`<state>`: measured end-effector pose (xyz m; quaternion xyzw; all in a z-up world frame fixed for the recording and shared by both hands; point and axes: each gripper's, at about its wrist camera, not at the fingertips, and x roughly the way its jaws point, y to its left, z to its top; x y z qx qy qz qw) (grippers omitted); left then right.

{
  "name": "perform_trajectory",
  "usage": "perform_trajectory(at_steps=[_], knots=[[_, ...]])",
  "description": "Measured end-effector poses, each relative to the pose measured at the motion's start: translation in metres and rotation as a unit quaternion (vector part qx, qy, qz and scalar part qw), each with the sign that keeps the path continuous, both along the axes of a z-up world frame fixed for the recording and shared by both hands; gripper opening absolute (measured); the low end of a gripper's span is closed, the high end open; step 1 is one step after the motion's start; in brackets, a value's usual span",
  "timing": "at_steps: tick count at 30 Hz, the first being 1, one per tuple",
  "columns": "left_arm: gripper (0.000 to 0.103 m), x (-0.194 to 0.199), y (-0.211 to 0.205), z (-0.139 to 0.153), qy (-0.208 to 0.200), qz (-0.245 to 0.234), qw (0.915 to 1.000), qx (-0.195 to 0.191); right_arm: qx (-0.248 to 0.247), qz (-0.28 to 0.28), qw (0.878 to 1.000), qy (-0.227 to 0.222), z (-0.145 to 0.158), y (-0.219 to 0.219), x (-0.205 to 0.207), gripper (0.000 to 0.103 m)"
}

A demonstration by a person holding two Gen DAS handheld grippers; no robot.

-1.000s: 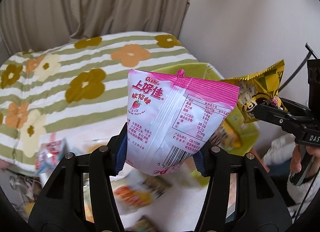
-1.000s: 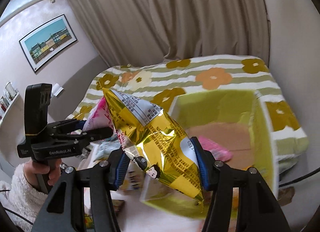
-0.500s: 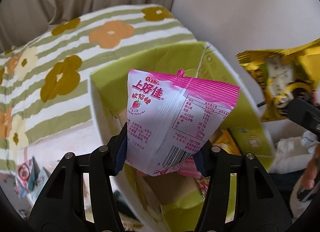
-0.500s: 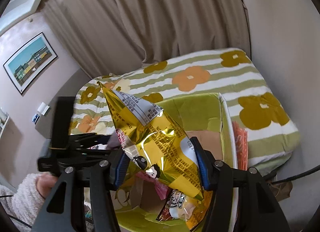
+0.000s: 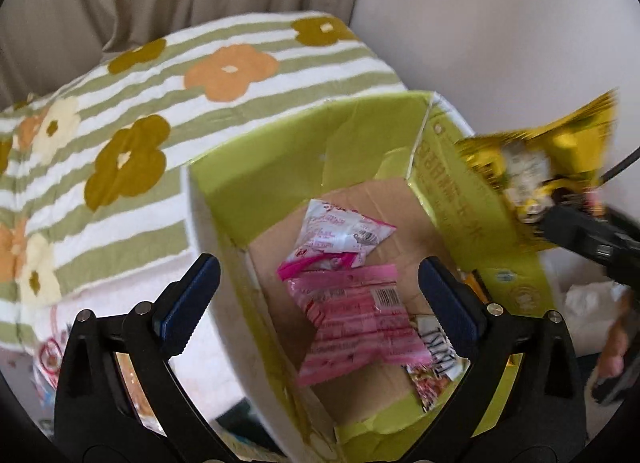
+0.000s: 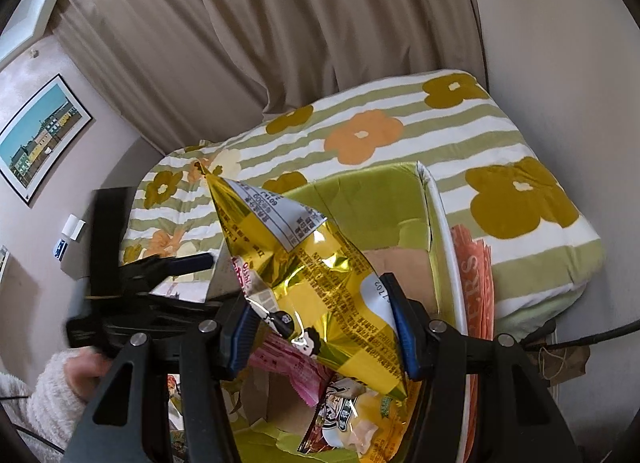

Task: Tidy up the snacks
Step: 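Carry both bags over the box and open both tools to release them, then move both tools back over the remaining snacks on the table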

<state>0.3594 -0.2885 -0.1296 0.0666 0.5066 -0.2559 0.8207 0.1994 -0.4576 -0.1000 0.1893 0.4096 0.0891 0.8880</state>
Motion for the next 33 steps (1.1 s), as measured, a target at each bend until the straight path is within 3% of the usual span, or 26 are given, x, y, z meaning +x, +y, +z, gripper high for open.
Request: perform_trajectory(at_steps=[10, 11, 12, 14, 17, 22, 33], knots=[[0.099, -0.008, 0.018, -0.003, -0.002, 0.006, 0.9999, 0.013, 0.006, -0.025, 0.998, 0.055, -0.028, 0.003, 0.01, 0.055], [0.099, -0.009, 0.018, -0.003, -0.002, 0.004, 0.9999, 0.015, 0.0, -0.027, 0.998, 0.056, -0.028, 0.004, 0.011, 0.062], [0.099, -0.011, 0.018, -0.003, 0.001, 0.002, 0.9999, 0.013, -0.005, -0.03, 0.998, 0.053, -0.028, 0.005, 0.011, 0.079], [0.099, -0.015, 0.019, -0.003, 0.014, -0.008, 0.9998, -0.009, -0.014, -0.034, 0.999, 0.037, -0.024, 0.006, 0.007, 0.103], [0.099, -0.025, 0.023, -0.002, 0.019, -0.004, 0.9996, -0.021, -0.024, -0.032, 0.999, 0.02, -0.016, 0.007, -0.004, 0.103], [0.099, -0.041, 0.026, 0.001, 0.02, 0.001, 0.9996, -0.02, -0.019, -0.024, 0.999, 0.029, -0.013, 0.004, -0.02, 0.103], [0.099, -0.093, 0.057, 0.055, -0.04, 0.051, 0.9976, -0.022, -0.051, 0.017, 0.999, -0.004, 0.022, 0.024, -0.055, 0.103]])
